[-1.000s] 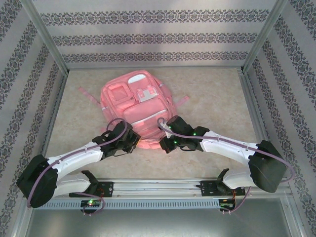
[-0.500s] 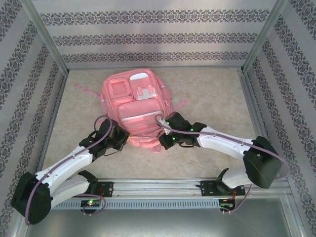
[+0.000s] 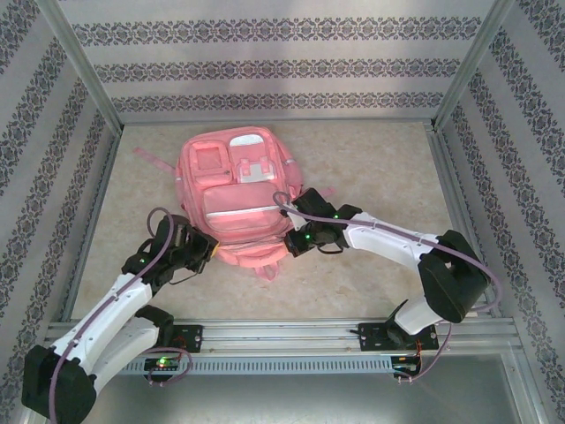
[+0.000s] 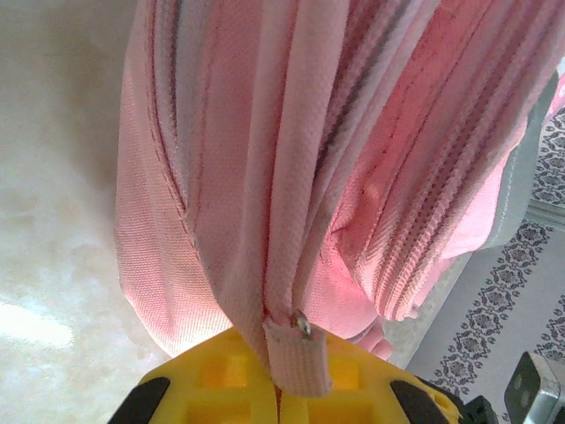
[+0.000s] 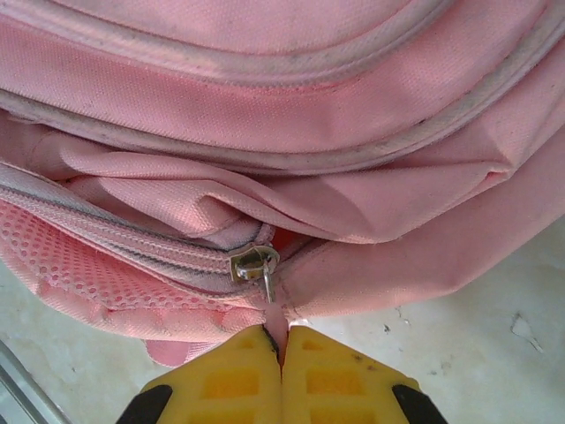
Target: Pack the student bag
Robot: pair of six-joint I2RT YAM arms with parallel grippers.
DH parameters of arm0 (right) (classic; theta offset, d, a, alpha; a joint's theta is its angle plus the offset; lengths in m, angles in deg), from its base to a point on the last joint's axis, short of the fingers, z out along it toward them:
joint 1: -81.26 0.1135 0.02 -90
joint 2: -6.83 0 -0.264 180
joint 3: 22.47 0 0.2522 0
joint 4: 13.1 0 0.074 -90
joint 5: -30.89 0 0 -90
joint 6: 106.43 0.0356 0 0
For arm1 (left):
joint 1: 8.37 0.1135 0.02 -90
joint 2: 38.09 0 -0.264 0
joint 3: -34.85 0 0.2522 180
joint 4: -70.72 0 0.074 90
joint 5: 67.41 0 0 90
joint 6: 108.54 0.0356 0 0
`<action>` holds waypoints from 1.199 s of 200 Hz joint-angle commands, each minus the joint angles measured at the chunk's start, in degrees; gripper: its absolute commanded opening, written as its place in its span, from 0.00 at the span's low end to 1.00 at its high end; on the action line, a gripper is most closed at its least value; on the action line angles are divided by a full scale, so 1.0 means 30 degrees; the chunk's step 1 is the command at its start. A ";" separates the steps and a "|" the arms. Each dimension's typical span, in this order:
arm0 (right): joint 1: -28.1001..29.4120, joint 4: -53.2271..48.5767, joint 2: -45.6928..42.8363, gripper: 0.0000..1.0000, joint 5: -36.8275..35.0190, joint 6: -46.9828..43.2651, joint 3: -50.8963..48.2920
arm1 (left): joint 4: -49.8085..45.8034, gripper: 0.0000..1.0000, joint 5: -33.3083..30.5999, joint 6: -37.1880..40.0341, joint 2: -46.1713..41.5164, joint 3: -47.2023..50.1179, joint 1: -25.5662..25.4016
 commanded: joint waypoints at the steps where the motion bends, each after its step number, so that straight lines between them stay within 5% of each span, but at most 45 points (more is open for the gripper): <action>1: -0.1638 -0.2359 0.0364 0.00 -0.3486 0.0865 -0.0087 | -0.3183 0.00 -0.1526 0.1539 -0.0573 -0.0113 0.1499; 33: -0.1481 0.0075 -0.1164 0.00 -0.0181 0.0759 -0.0957 | -0.3089 0.00 -0.0803 0.3262 0.0048 -0.0677 0.1986; 48: -0.0360 0.0913 -0.1401 0.00 0.2953 -0.0095 -0.1028 | -0.3481 0.07 -0.0127 0.4695 0.1683 -0.1766 0.2085; 70: 0.1999 0.1131 -0.0745 0.00 0.4397 -0.0850 -0.0595 | -0.5025 0.14 0.0474 0.6864 0.4095 -0.3999 0.2251; 97: 0.3836 0.3192 0.1082 0.00 0.6536 0.0310 0.0007 | -0.7089 0.48 -0.0603 0.8724 0.5055 -0.6236 0.2902; 141: 0.5336 0.3428 0.4981 0.00 0.5324 0.1116 0.3022 | -0.9638 0.52 0.0096 0.8778 0.4255 -0.7095 0.2752; 174: 0.5279 0.4303 0.4879 0.00 0.2436 0.1910 0.2431 | -1.0125 0.50 0.0275 0.5924 0.1457 -0.5103 0.0391; 208: 0.5015 0.6217 0.3758 0.00 0.1707 0.3176 0.0863 | -0.7537 0.52 0.0370 0.2291 -0.0127 -0.2032 -0.1695; 240: 0.5058 0.6878 0.3764 0.00 0.2054 0.3633 0.0461 | -0.5402 0.55 -0.0346 0.2183 0.1648 -0.1992 -0.2191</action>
